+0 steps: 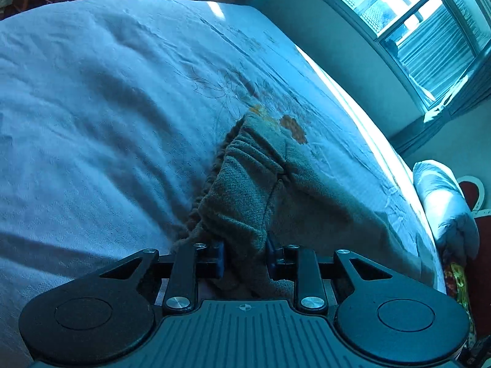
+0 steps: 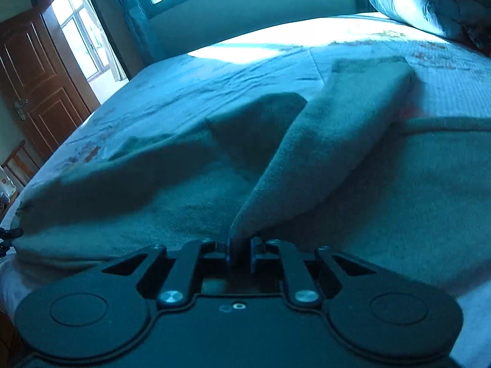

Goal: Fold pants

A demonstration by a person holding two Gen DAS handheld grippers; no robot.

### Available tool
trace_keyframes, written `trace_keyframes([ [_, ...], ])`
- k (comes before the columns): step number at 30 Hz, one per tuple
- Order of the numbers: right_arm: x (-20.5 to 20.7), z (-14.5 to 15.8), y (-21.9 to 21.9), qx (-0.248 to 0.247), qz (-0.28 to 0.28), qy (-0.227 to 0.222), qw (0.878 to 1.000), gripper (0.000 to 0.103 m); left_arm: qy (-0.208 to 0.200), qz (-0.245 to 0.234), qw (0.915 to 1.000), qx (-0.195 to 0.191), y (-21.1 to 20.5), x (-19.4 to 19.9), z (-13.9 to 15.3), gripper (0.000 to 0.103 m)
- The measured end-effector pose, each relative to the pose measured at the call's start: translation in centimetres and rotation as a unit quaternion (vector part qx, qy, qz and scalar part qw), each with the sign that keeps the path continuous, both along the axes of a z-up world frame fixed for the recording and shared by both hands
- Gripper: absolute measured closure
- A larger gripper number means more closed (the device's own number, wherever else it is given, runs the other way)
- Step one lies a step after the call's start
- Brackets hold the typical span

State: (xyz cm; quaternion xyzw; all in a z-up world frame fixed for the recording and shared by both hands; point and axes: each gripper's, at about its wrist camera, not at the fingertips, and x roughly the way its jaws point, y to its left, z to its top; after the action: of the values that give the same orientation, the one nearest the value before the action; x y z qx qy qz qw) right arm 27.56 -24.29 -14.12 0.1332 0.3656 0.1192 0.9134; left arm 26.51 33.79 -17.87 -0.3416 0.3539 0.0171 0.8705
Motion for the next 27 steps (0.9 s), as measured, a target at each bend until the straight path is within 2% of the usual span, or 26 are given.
trace_keyframes([
  [2,-0.5,0.1,-0.1,0.015,-0.015,-0.011,1.0,0.097,-0.006,0.011,0.9999,-0.002,-0.3,0.0,0.3,0.071],
  [5,-0.4,1.0,-0.4,0.04,-0.033,-0.015,0.999,0.089,-0.004,0.007,0.9995,0.031,-1.5,0.5,1.0,0.059],
  [6,0.0,1.0,-0.5,0.048,-0.037,-0.01,0.998,0.083,-0.006,0.006,0.9994,0.034,-1.8,0.6,0.9,0.048],
  [7,0.3,0.9,-0.7,0.059,-0.042,0.001,0.997,0.082,-0.011,0.005,0.9993,0.035,-2.0,0.8,0.9,0.036],
  [9,0.8,0.4,-1.1,0.078,-0.052,0.015,0.996,0.088,-0.014,0.005,0.9987,0.048,-2.9,1.2,1.0,0.029],
  [10,0.8,0.4,-1.2,0.077,-0.054,0.018,0.995,0.09,-0.01,0.004,0.9981,0.061,-3.2,1.5,1.0,0.031],
  [11,0.8,0.5,-1.2,0.074,-0.054,0.016,0.996,0.097,-0.003,0.004,0.9977,0.067,-3.3,1.8,1.0,0.038],
  [12,0.7,0.9,-1.2,0.073,-0.052,0.011,0.996,0.099,0.005,0.004,0.9975,0.071,-3.2,2.0,1.2,0.067],
  [13,0.5,1.4,-1.3,0.076,-0.049,-0.001,0.996,0.1,-0.001,-0.004,0.9985,0.055,-2.8,2.0,1.5,0.072],
  [14,0.0,2.1,-1.4,0.08,-0.045,-0.017,0.996,0.1,-0.012,-0.008,0.999,0.041,-2.3,1.8,1.9,0.073],
  [18,-1.9,5.2,-1.6,0.078,-0.025,-0.071,0.994,0.1,-0.027,-0.023,0.9981,0.051,-2.1,0.2,3.7,0.074],
  [20,-2.7,5.5,-1.5,0.062,-0.017,-0.08,0.995,0.1,-0.023,-0.025,0.9969,0.071,-2.2,-0.7,3.9,0.074],
  [22,-2.7,4.1,-1.0,0.03,-0.01,-0.067,0.997,0.1,-0.009,-0.024,0.9967,0.077,-2.1,-1.0,2.7,0.073],
  [24,-1.5,1.1,-0.4,0.003,-0.01,-0.006,1.0,0.1,-0.008,-0.02,0.9967,0.078,-2.0,-0.8,1.0,0.071],
  [27,-1.9,0.1,-0.8,0.021,-0.02,-0.012,1.0,0.1,-0.016,-0.011,0.9959,0.088,-2.5,-0.8,1.6,0.07],
])
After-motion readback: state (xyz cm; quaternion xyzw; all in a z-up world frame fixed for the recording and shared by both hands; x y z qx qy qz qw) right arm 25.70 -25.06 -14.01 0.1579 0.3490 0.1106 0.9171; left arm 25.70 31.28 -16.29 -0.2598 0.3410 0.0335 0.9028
